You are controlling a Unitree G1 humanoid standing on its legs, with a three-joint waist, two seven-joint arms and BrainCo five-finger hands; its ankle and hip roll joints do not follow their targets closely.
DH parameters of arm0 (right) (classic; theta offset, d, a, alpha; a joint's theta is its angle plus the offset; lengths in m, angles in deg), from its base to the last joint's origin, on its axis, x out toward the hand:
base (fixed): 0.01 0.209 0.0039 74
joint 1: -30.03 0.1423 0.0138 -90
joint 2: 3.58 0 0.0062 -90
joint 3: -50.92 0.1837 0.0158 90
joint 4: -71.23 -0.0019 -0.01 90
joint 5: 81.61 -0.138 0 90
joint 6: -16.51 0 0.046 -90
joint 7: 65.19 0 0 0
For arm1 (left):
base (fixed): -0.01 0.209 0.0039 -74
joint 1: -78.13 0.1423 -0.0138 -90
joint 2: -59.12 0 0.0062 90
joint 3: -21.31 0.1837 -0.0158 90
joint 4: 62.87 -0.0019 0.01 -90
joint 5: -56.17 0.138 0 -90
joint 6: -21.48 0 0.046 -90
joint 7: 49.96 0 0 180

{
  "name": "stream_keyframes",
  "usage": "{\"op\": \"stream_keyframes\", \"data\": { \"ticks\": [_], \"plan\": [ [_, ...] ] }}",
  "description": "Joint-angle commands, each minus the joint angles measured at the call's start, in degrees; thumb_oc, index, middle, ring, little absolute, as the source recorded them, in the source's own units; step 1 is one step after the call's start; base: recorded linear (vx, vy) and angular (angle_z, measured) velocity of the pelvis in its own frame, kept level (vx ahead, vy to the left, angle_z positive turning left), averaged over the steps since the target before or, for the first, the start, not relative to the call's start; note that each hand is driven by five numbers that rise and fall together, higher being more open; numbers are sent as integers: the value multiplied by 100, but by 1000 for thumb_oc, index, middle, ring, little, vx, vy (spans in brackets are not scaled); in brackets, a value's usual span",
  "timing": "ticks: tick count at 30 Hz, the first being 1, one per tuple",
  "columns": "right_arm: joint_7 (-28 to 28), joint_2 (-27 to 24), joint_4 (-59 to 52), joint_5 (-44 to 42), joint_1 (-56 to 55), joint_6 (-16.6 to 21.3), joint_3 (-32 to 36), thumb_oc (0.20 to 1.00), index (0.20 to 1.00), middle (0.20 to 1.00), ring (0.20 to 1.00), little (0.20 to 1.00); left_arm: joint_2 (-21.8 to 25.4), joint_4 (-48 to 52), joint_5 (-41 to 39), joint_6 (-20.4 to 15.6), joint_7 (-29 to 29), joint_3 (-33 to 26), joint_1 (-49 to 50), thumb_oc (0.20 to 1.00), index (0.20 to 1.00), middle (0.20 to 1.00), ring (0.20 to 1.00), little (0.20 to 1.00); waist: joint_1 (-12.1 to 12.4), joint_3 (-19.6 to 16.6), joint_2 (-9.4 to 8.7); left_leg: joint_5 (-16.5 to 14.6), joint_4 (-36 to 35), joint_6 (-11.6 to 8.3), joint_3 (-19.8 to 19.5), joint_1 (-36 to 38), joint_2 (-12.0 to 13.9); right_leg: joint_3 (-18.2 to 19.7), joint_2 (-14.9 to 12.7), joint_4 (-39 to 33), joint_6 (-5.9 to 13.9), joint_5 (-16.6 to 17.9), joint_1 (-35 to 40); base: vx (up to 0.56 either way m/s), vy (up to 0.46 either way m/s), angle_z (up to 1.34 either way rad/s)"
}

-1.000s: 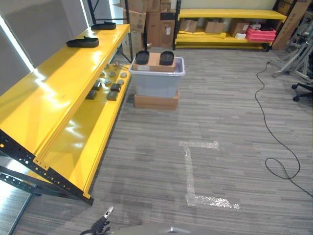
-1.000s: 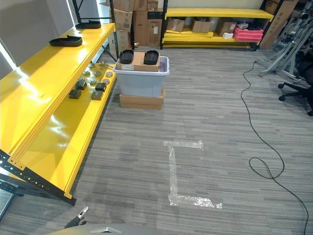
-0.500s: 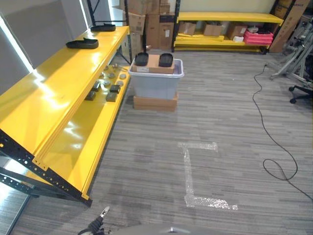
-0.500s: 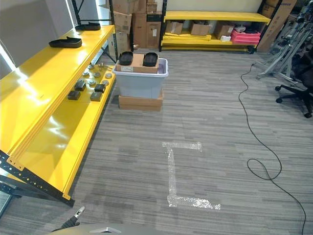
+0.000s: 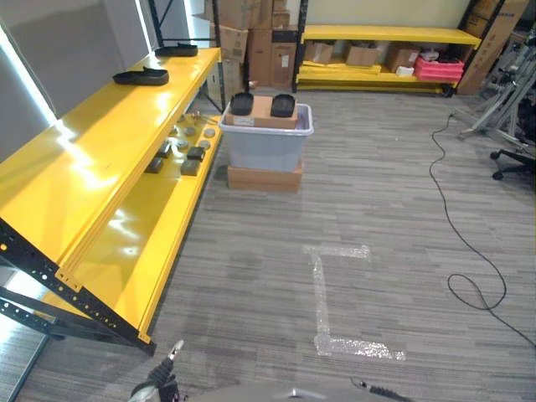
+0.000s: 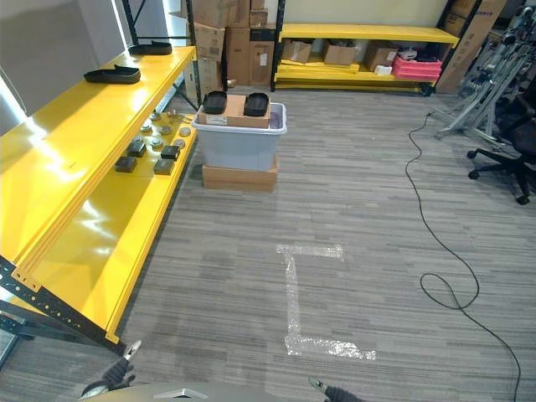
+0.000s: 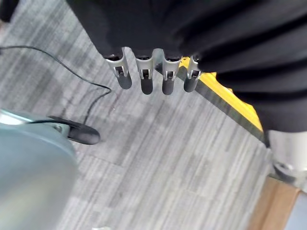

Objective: Move parts from the plastic box to the shelf.

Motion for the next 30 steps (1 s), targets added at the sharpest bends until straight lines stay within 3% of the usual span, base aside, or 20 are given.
{"op": "stream_keyframes", "data": {
  "ticks": [1,7,9,12,15,18,20,22,26,28,30],
  "plan": [
    [-41,-145,193,-346,229,230,-60,1000,1000,1000,1000,1000,33,-139,-345,-238,105,-270,-444,1000,1000,1000,1000,1000,132,46,-190,-489,364,-19,18,-73,-100,163,-436,-15,575,364,-259,27,68,-2],
    [11,-99,66,-538,282,228,-49,1000,1000,1000,1000,1000,-9,-98,-290,-230,216,-272,-421,1000,1000,1000,1000,1000,99,115,-180,-609,560,165,-59,-139,-235,321,-495,496,570,210,-472,49,113,-6],
    [-4,-76,15,-595,298,214,-71,1000,1000,1000,1000,1000,-22,-97,-242,-213,196,-223,-411,1000,1000,1000,1000,1000,52,198,-176,-679,702,299,-116,-216,-322,388,-509,1023,576,202,-737,38,152,-10],
    [-2,-63,-160,-664,299,193,-118,1000,1000,1000,1000,1000,29,-75,-300,-157,155,-160,-411,1000,1000,1000,1000,1000,-44,410,-133,-778,913,521,-156,-301,-438,401,-539,2423,711,518,-1573,18,137,-16],
    [1,-79,-425,-572,252,118,-169,1000,1000,1000,1000,1000,93,33,-579,-73,43,-170,-355,1000,1000,1000,1000,1000,-87,596,-67,-838,1159,637,-131,-415,-481,381,-511,3326,736,840,-2306,7,101,-14],
    [35,-73,-498,-563,230,110,-207,1000,1000,1000,1000,1000,112,-49,-618,-71,85,-295,-333,1000,1000,1000,1000,1000,-111,656,-187,-984,1367,621,-162,-436,-594,287,-588,2759,820,1080,-2375,173,-63,-30],
    [150,-88,-417,-535,242,137,-189,1000,1000,1000,1000,1000,138,-206,-510,-129,200,-405,-351,1000,1000,1000,1000,1000,-149,670,-394,-1205,1516,553,-290,-354,-742,295,-698,1496,954,1302,-2277,407,-226,-14],
    [255,-106,-297,-538,250,146,-140,1000,1000,1000,1000,1000,163,-305,-451,-131,289,-421,-366,1000,1000,1000,1000,1000,-170,673,-458,-1384,1598,494,-451,-197,-745,350,-727,490,1000,1377,-2118,467,-217,-6],
    [355,-70,-204,-512,202,124,-32,1000,1000,1000,1000,1000,187,-332,-327,-176,408,-417,-346,1000,1000,1000,1000,1000,-171,632,-514,-1612,1751,425,-557,-23,-646,337,-842,-105,1065,1477,-2063,409,-161,13],
    [382,-49,-178,-452,160,128,-5,1000,1000,1000,1000,1000,193,-304,-275,-187,441,-406,-334,1000,1000,1000,1000,1000,-178,621,-540,-1715,1858,405,-559,37,-570,322,-886,-77,1057,1468,-2026,491,-201,36],
    [369,-87,-126,-468,152,100,-26,1000,1000,1000,1000,1000,108,-303,-382,-167,426,-389,-370,1000,1000,1000,1000,1000,-218,533,-509,-1766,1857,286,-636,192,-389,358,-804,-65,931,1233,-1838,557,-196,27]
  ]
}}
